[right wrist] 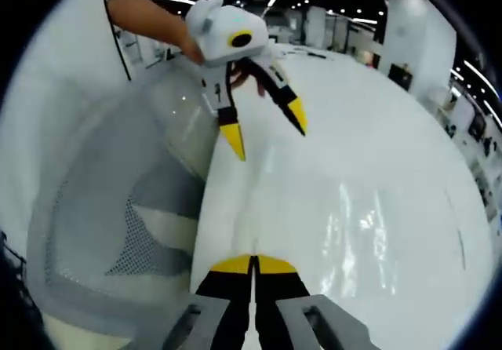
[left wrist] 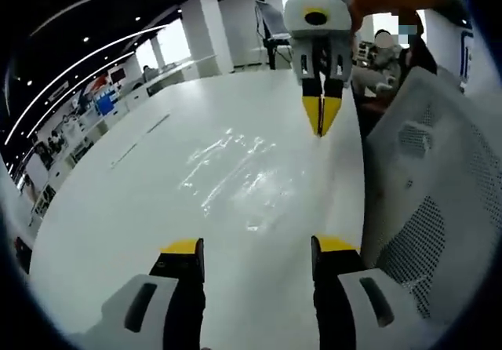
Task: Open the resealable bag by pulling the two sides of the seal apart until the entire bag opening is separated and visibly accessible.
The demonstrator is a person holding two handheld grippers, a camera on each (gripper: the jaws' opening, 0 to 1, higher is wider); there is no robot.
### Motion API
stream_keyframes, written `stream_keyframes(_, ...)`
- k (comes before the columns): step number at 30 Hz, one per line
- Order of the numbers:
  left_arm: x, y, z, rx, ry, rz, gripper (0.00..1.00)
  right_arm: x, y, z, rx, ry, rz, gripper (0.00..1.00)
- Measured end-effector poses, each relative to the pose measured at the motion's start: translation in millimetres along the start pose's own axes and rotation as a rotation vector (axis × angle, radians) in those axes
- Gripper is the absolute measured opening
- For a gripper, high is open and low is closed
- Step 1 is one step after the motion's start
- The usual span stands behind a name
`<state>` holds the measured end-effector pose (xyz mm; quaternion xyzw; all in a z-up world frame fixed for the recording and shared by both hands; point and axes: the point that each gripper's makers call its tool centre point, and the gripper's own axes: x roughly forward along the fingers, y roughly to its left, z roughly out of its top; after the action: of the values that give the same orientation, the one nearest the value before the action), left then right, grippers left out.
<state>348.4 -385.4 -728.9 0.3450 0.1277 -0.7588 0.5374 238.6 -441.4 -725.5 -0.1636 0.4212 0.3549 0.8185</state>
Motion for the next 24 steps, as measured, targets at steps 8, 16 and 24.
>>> stream_keyframes(8, 5.3, -8.8, 2.1, 0.117, 0.009, -0.054, 0.25, -2.7, -1.6, 0.3, -0.015, 0.003, 0.0, 0.0)
stream_keyframes(16, 11.2, -15.4, -1.6, 0.223, 0.039, -0.087, 0.1, -7.4, -2.3, 3.5, -0.007, -0.011, -0.005, 0.0)
stream_keyframes(24, 7.2, -13.3, 1.6, 0.217, 0.03, -0.082, 0.01, -8.7, -3.0, 2.5, 0.04, -0.023, -0.021, 0.0)
